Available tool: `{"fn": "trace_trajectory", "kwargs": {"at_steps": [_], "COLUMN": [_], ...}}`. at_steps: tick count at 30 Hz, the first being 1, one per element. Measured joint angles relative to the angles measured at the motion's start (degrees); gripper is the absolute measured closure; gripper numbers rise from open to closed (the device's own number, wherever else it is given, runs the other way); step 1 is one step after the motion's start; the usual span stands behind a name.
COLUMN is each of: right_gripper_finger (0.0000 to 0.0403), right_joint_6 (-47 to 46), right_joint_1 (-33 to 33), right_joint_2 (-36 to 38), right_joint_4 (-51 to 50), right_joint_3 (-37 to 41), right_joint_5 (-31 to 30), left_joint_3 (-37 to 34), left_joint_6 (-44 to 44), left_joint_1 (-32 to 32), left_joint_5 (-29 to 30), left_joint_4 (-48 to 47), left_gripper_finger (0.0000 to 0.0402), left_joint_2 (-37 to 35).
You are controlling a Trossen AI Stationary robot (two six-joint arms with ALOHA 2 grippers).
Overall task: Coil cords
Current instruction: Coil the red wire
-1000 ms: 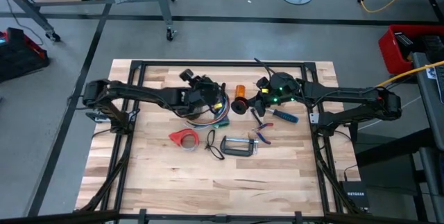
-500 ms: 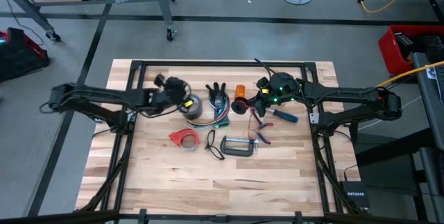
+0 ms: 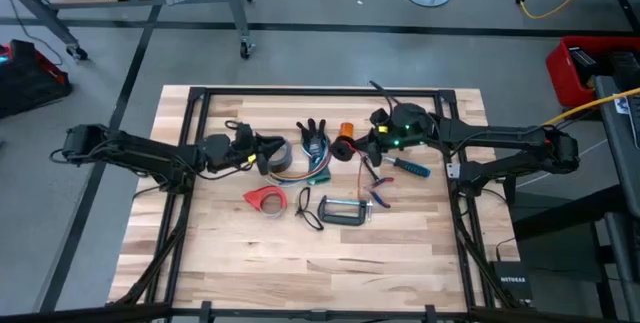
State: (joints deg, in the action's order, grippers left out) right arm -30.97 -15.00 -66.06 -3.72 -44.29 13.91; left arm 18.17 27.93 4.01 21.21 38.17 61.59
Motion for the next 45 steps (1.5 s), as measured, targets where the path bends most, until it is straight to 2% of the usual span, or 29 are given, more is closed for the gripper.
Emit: {"fn": "trace_trajectory", "kwargs": {"at_steps": [5,15,24,29,45], "right_gripper_finger": [0.0398,0.0398,0.0398,0.0398,0.0398], "right_joint_6": [1.59,2.98,2.96,2.96,2.98], "right_joint_1": [0.00,0.00,0.00,0.00,-0.01], "right_joint_2": [-0.33,-4.81,-10.27,-11.73,-11.78], "right_joint_4": [7.00,22.92,34.27,38.95,41.20], "right_joint_3": [0.00,0.00,0.00,0.00,0.00], "right_joint_5": [-2.84,-4.43,-4.45,-4.37,-4.28], "left_joint_3": [0.13,0.83,7.61,10.99,13.55], "left_joint_6": [4.67,1.30,-0.56,-1.10,-1.36], "left_joint_1": [0.00,-0.02,-0.02,0.00,-1.40], "left_joint_5": [-6.94,-13.77,-19.42,-19.60,-21.10], "left_joint_4": [3.40,24.92,25.36,23.52,20.77], "left_gripper_finger": [0.0327,0.0327,0.0327,0.0327,0.0327], "left_joint_2": [5.30,19.43,27.55,30.99,33.28]}}
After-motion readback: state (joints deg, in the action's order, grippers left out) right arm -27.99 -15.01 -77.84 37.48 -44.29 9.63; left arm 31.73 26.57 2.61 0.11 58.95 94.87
